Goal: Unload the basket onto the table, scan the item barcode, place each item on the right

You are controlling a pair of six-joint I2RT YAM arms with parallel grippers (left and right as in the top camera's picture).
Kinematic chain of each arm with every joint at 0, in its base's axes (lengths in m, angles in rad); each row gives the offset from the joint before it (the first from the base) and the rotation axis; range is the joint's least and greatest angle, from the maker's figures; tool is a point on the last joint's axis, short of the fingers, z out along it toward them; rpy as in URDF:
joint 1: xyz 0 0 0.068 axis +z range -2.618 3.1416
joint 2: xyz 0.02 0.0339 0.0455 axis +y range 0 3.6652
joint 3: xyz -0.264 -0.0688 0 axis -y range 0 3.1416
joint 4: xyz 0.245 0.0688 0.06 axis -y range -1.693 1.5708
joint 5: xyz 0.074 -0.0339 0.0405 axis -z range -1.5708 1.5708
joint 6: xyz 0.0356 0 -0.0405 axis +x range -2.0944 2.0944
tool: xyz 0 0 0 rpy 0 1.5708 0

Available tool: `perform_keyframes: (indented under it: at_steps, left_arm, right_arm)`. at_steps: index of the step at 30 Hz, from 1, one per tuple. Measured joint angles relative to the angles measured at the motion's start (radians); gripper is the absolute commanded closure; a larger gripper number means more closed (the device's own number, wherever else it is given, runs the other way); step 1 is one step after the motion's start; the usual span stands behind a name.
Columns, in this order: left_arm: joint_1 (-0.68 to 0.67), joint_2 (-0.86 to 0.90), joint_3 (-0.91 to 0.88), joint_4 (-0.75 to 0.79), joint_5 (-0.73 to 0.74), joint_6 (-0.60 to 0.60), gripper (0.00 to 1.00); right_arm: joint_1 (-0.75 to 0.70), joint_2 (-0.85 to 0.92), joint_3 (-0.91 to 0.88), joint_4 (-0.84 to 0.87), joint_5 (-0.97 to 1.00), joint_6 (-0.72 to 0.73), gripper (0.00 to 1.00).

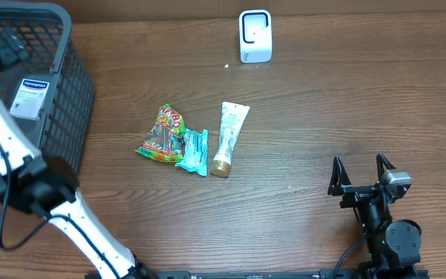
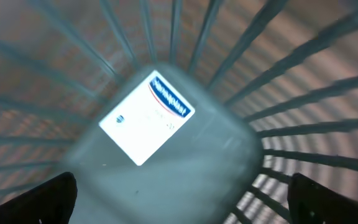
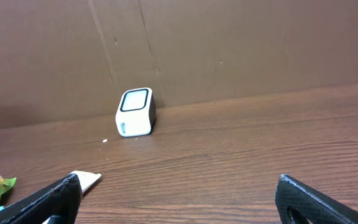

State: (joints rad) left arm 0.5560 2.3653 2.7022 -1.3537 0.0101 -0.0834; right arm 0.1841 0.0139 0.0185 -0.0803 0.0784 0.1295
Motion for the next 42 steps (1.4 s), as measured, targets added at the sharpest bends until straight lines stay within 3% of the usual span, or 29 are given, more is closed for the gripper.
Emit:
perform_keyframes:
  at_steps: [7,21,30,37,42]
  left_arm:
    - [0.000,0.134,-0.020,0.017,-0.074,0.017,0.01]
    - [-0.033,0.138,-0.043,0.106,-0.109,0.156,0.03]
    - [-0.043,0.122,-0.009,-0.024,-0.084,0.185,0.07]
    - [-0.043,-0.109,0.010,-0.078,-0.002,0.188,0.00]
    - [-0.043,-0.391,0.039,0.034,0.024,0.188,0.00]
  right_arm:
    - [0.000,0.000,0.000,0.000,0.000,0.000,0.00]
    - [0.000,0.000,0.000,0.001,0.000,0.000,0.00]
    - [0.000,0.000,0.000,0.000,0.000,0.000,0.00]
    - [0.000,0.000,0.000,0.000,0.000,0.000,0.00]
    - [0.000,0.000,0.000,0.000,0.000,0.000,0.00]
